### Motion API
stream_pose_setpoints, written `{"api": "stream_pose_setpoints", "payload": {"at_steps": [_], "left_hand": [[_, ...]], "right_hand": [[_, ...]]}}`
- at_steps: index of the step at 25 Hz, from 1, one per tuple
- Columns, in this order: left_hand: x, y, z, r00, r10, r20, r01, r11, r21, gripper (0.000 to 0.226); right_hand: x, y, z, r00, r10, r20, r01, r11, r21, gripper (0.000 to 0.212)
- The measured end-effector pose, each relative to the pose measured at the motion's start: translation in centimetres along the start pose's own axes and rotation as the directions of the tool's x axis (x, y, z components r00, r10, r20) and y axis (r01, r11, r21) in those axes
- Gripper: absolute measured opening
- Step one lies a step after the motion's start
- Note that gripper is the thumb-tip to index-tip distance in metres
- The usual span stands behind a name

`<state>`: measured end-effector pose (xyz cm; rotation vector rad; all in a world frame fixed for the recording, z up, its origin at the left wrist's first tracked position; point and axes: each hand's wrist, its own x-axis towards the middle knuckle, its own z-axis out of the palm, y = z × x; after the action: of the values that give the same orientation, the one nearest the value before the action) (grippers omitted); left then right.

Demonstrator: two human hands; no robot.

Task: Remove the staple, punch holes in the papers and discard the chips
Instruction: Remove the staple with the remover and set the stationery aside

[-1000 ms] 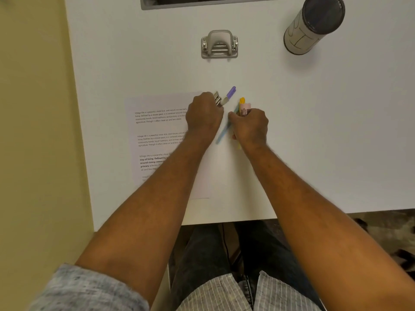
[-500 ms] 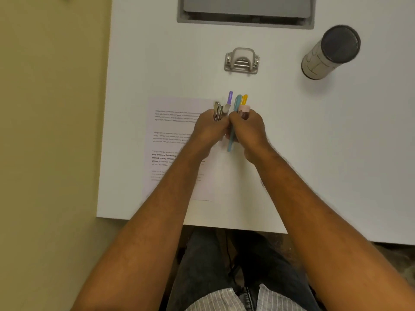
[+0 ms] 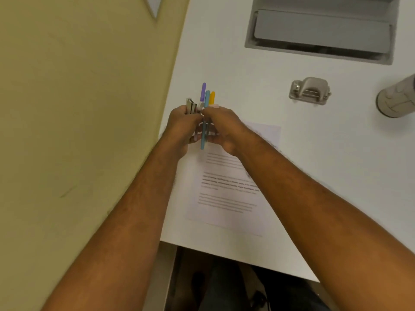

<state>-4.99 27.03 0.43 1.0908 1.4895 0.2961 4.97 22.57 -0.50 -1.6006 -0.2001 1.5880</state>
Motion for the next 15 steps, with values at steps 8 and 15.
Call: {"api": "stream_pose_setpoints", "payload": {"at_steps": [8,15], "left_hand": [[5.9,-0.6,-2.0,0.995,-0.046,-0.085,0.052,0.997,0.062,0.019],[6.8,-1.5,-1.8,0.982,0.04,-0.187,0.028,0.937,0.347,0.018]], "right_hand": [[5.5,-0.9,3.6,0.995,-0.022,-0.101,-0.011,0.949,-0.316,0.025],[5.9,-1.2,3.1,0.979,-0.065,-0.193,-0.026,0.9,-0.435,0.03]]}}
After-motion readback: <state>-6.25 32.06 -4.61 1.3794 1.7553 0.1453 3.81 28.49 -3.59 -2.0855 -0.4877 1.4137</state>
